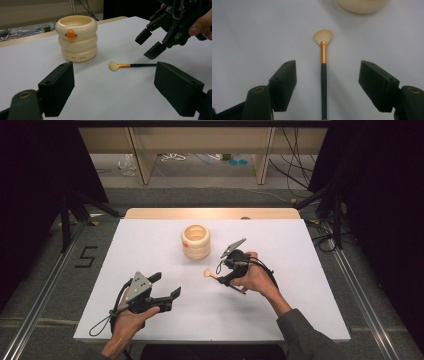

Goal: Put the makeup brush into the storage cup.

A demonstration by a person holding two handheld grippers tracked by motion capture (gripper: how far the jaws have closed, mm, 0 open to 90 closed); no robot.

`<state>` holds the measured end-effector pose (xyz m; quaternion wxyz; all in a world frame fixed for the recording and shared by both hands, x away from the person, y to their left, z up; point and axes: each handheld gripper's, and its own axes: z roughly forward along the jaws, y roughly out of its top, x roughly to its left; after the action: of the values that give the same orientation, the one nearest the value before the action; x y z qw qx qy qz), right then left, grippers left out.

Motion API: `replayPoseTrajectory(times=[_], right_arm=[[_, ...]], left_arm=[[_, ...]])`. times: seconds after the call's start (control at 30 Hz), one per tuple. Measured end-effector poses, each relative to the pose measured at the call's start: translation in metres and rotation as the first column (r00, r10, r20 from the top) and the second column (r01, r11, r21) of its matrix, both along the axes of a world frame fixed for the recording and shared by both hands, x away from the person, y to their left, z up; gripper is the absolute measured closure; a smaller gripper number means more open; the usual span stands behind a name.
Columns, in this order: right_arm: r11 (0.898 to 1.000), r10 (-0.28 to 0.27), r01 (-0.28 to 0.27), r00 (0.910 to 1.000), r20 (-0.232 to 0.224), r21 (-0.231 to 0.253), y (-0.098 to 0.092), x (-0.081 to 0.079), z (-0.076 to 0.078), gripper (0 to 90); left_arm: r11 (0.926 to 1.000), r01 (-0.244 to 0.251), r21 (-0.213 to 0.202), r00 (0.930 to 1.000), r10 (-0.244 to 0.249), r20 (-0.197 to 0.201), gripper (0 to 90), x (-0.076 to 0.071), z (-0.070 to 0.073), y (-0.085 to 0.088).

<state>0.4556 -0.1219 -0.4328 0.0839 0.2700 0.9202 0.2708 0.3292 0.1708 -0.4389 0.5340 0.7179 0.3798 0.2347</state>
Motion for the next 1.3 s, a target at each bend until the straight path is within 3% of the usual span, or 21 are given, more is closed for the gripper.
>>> replayPoseTrajectory(times=[0.3,0.7,1.3], right_arm=[[0.999,0.015,-0.016,0.9997,-0.021,-0.043,0.003,0.006,-0.003,35.6],[0.994,0.03,-0.04,0.9948,-0.097,-0.102,0.017,0.017,-0.011,41.1],[0.989,0.02,-0.044,0.9852,-0.17,-0.141,0.021,0.025,-0.019,52.2]], left_arm=[[1.0,0.0,0.003,1.0,0.0,-0.001,16.2,0.001,0.0,0.0],[1.0,0.0,0.003,1.0,0.0,0.0,16.2,0.0,0.0,0.0],[0.9999,0.004,0.01,1.0,-0.004,0.004,16.2,0.0,0.0,-0.001]])
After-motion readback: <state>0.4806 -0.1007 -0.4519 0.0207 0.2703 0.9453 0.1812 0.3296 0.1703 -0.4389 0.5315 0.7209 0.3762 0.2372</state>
